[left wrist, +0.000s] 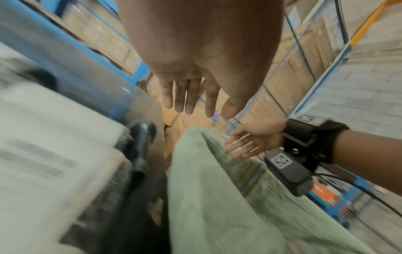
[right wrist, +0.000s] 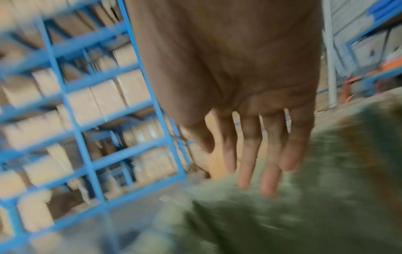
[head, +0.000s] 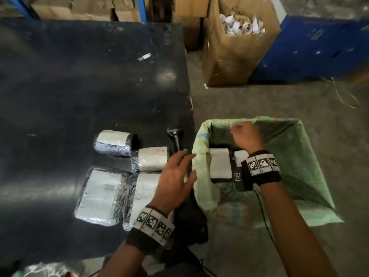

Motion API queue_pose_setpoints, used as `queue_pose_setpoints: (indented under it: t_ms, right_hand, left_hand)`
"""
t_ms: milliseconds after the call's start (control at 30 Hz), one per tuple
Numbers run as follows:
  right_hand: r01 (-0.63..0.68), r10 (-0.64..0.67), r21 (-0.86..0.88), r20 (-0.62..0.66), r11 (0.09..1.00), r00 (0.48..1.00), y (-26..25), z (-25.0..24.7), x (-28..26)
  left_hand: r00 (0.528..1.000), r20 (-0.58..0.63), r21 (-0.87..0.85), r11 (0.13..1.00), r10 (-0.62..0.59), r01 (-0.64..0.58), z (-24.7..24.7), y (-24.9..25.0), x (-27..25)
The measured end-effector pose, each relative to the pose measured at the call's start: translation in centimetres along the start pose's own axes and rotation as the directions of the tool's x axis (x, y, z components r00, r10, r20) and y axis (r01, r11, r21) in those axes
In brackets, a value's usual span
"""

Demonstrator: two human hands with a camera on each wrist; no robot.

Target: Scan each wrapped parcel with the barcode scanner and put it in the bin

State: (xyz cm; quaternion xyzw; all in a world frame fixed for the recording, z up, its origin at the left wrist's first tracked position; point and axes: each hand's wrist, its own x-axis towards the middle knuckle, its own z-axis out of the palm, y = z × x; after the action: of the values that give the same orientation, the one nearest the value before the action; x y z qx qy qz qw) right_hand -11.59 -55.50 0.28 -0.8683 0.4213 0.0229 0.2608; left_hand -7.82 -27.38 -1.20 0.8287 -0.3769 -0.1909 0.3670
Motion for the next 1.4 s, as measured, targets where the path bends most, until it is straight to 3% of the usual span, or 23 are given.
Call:
queue_pose_setpoints:
  t_ms: [67,167,300,467,567,767,900,1067,1167,1400]
  right_hand:
    - [0.107,-0.089,0.291,-0.074,0.951,0.993,-3.7,0.3,-1.3]
    - [0.078,-0.118,0.554,0.038,0.829,0.992,-8.2,3.8,-1.3]
    - [-0.056,-0.056,0.401,0.262,0.915,0.963,-12.4,8.9,-0.7]
    - [-0.182,0.107,0.257,0.280,0.949,0.954,-13.9,14.1,0.2]
    - [-0.240,0.161,0.267,0.285,0.933,0.945,-13.6,16.1,0.3]
    - [-0.171,0.109,0.339,0.196,0.925,0.975,-12.8,17.8,0.2]
    - [-0.184,0.069,0.468,0.252,0.864,0.965,-13.2,17.8,-0.8]
    - [-0.208,0.076,0.473,0.282,0.856,0.956,-13.1,17.8,-0.6]
    - [-0.217,0.081,0.470,0.292,0.856,0.953,-13.1,17.7,-0.3]
    - [-0.310,0.173,0.583,0.278,0.751,0.945,-13.1,17.5,-0.1]
  left_hand:
    - [0.994,-0.108,0.050,0.998,-0.025,0.030,-2.7,-2.1,-2.0]
    - [0.983,-0.160,0.129,0.986,-0.088,0.109,-5.1,-6.1,-5.5]
    - [0.958,-0.170,0.113,0.962,-0.230,0.250,-5.5,-10.4,-10.6]
    - [0.958,-0.126,0.026,0.964,-0.260,0.265,-4.1,-13.4,-14.6]
    - [0.957,-0.109,0.011,0.963,-0.268,0.270,-3.4,-14.2,-15.4]
    - [0.970,-0.092,-0.024,0.975,-0.224,0.223,-2.6,-14.6,-15.5]
    - [0.971,-0.064,-0.070,0.972,-0.230,0.225,-2.0,-14.6,-15.4]
    - [0.970,-0.012,-0.119,0.964,-0.242,0.239,-1.8,-14.6,-15.3]
    - [0.970,-0.033,-0.126,0.964,-0.242,0.236,-1.7,-14.2,-15.3]
    - [0.973,-0.075,-0.145,0.967,-0.220,0.208,-1.7,-12.2,-15.2]
